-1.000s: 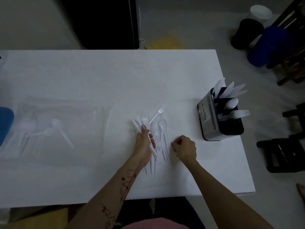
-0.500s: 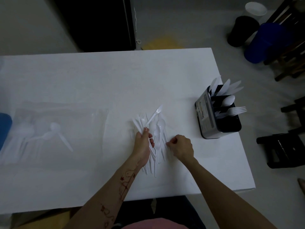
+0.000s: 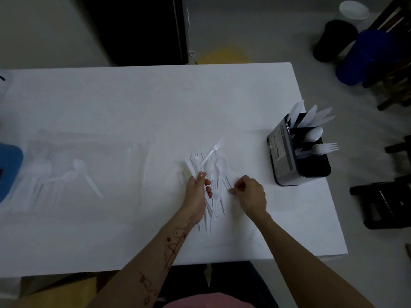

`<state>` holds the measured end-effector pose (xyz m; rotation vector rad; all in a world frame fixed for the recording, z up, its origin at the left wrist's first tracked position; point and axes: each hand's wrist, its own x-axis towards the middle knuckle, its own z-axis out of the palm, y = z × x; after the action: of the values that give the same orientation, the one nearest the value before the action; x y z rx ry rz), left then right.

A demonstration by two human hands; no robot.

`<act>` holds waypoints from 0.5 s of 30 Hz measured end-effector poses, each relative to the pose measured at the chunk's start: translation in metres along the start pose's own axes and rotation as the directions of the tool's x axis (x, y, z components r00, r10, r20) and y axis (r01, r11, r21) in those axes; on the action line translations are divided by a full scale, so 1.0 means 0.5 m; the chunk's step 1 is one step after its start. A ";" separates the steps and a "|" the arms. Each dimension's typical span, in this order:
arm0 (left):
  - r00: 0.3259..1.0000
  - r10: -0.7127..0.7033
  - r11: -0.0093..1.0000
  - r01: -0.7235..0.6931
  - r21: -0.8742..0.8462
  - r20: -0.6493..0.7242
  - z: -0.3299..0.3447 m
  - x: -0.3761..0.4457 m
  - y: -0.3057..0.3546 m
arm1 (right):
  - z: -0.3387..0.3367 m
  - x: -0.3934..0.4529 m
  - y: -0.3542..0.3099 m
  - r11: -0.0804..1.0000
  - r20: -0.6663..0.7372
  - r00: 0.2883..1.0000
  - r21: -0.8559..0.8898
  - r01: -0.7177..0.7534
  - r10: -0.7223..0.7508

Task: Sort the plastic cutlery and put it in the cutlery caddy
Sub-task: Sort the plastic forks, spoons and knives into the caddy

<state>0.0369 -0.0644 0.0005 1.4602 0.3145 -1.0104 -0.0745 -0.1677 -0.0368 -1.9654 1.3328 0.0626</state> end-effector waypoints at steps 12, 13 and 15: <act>1.000 -0.011 0.999 0.012 -0.048 0.027 0.013 -0.015 0.005 | -0.020 -0.010 0.042 0.992 -0.106 0.993 -0.120 0.033 -0.045; 1.000 -0.010 0.999 0.012 -0.052 0.025 0.013 -0.016 0.005 | -0.020 -0.014 0.046 0.988 -0.130 0.989 -0.144 0.054 -0.072; 1.000 -0.010 0.999 0.011 -0.046 0.017 0.013 -0.016 0.006 | -0.022 -0.019 0.051 0.988 -0.155 0.984 -0.142 0.061 -0.083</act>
<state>0.0319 -0.0678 0.0092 1.4090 0.3314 -1.0169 -0.1037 -0.1712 -0.0389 -2.1719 1.3893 -0.0413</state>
